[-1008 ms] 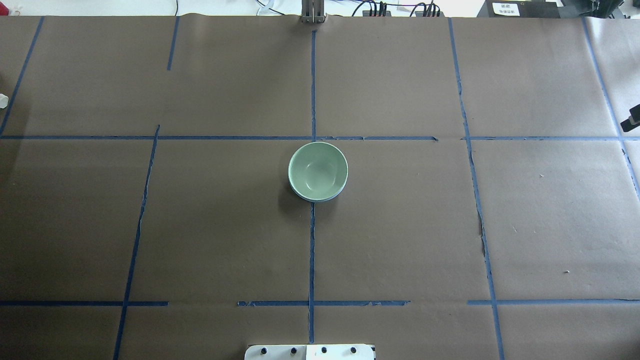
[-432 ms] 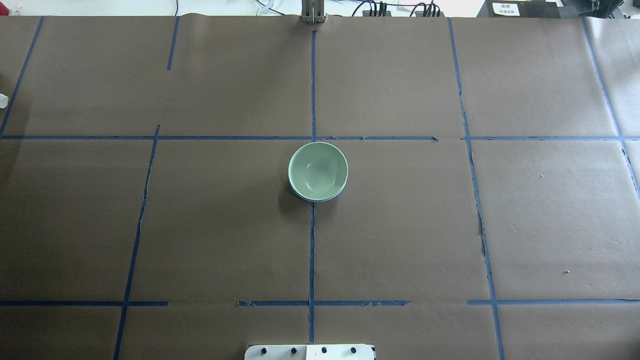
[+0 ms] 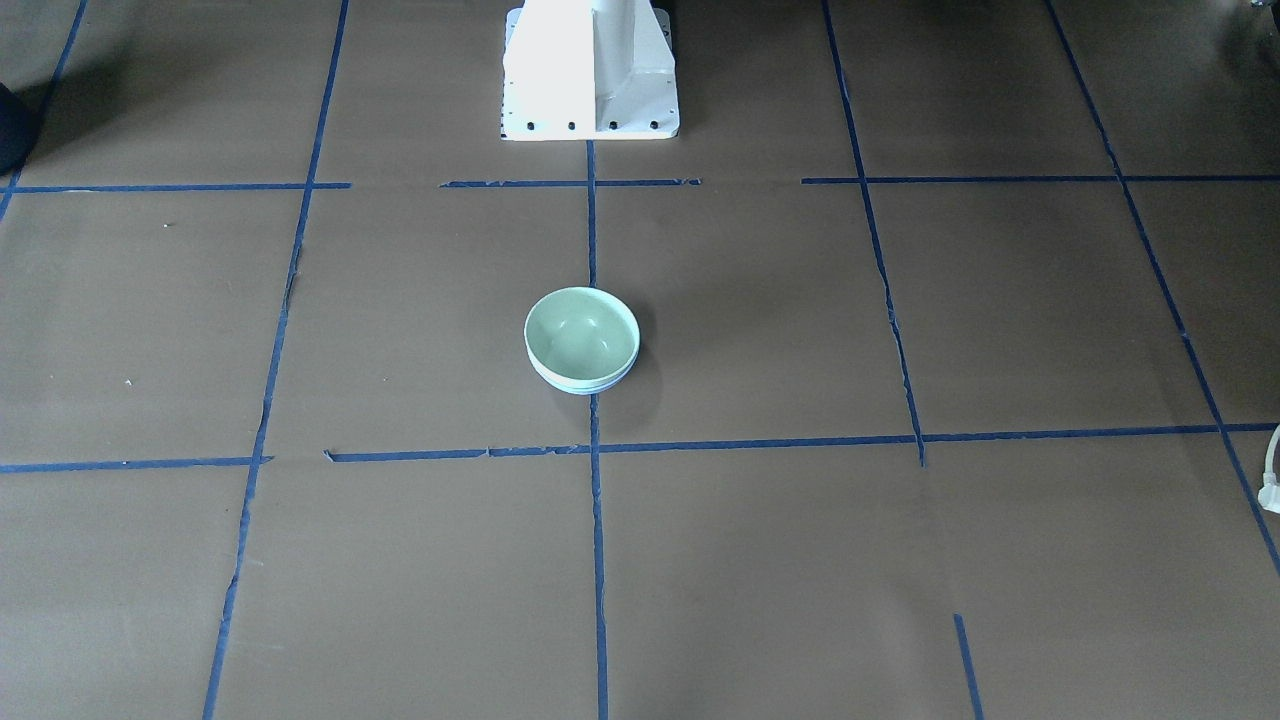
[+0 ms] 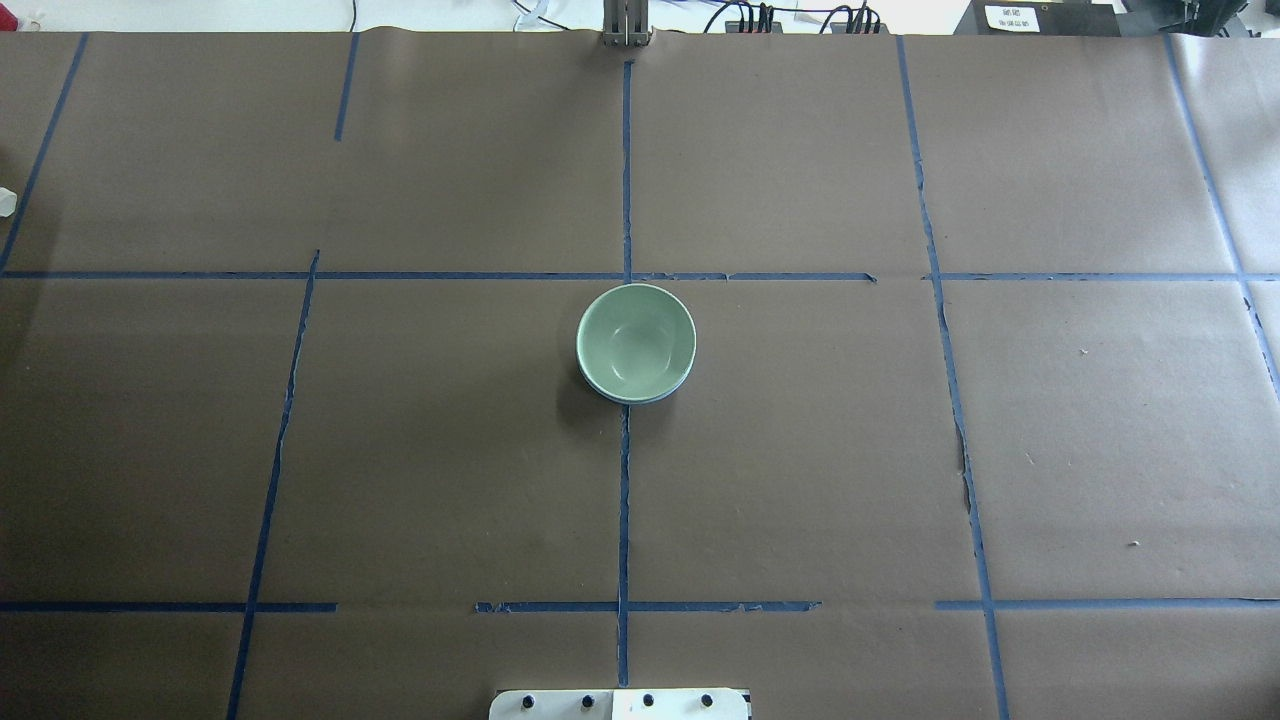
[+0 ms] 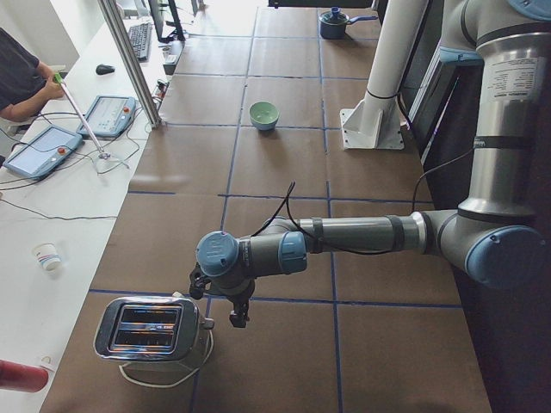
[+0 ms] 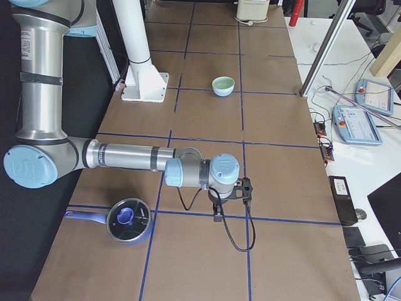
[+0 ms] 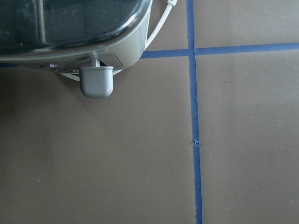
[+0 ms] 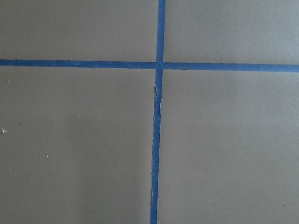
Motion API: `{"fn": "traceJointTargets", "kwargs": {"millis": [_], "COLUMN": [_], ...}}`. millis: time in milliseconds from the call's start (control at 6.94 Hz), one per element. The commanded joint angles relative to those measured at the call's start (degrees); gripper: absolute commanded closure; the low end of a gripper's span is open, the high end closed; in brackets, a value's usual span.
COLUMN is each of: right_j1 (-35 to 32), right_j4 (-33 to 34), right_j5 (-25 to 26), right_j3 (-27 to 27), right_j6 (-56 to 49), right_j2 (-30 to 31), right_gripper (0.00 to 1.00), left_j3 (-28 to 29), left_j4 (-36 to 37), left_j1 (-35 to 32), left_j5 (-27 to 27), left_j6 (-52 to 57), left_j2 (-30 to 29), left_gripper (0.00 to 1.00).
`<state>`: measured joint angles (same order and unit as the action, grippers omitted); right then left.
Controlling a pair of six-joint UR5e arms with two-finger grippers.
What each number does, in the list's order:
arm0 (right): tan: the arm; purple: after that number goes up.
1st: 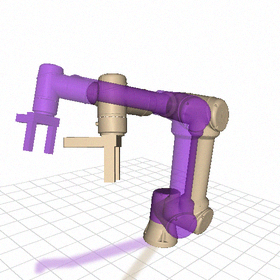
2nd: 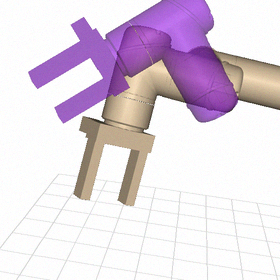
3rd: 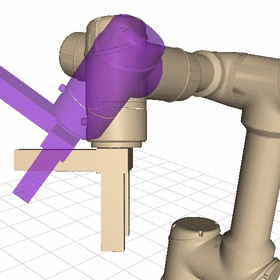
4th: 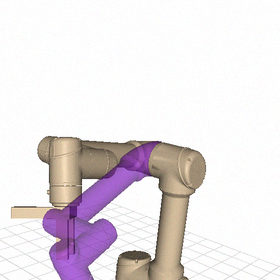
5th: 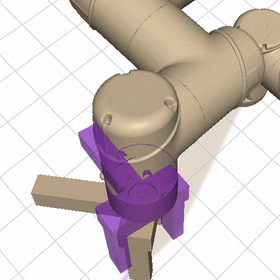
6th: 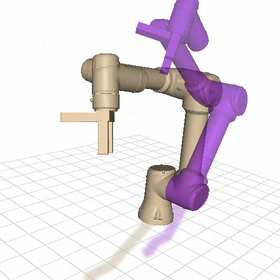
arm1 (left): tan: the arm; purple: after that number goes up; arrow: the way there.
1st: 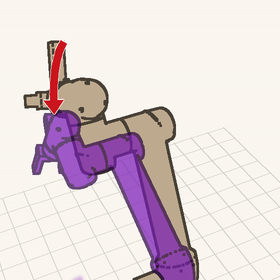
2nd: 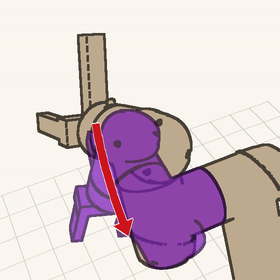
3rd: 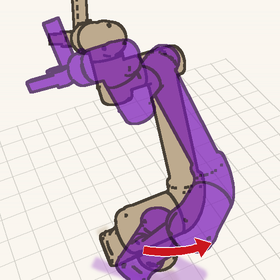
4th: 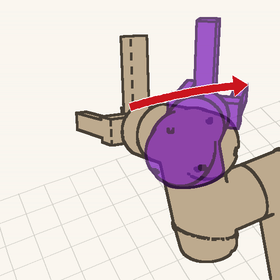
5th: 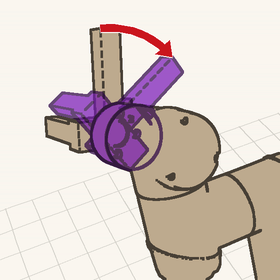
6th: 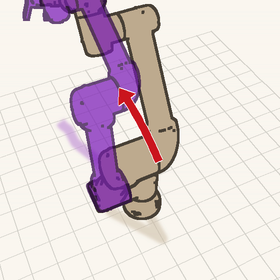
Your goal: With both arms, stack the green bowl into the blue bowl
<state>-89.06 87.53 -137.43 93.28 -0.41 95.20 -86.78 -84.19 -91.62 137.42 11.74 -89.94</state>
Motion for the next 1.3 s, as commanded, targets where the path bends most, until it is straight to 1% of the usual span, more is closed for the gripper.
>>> {"fn": "traceJointTargets", "kwargs": {"millis": [0, 1152], "right_j1": [-0.15, -0.77], "right_j4": [0.01, 0.01], "right_j5": [0.23, 1.11], "right_j3": [-0.03, 0.06], "right_j6": [0.06, 0.33], "right_j2": [-0.45, -0.63], "right_gripper": [0.00, 0.00], "left_j3": [0.03, -0.41], "left_j4": [-0.10, -0.28], "left_j1": [0.04, -0.05], "left_j5": [-0.05, -0.22], "left_j6": [0.30, 0.04], "left_j2": [0.38, -0.06], "left_gripper": [0.00, 0.00]}}
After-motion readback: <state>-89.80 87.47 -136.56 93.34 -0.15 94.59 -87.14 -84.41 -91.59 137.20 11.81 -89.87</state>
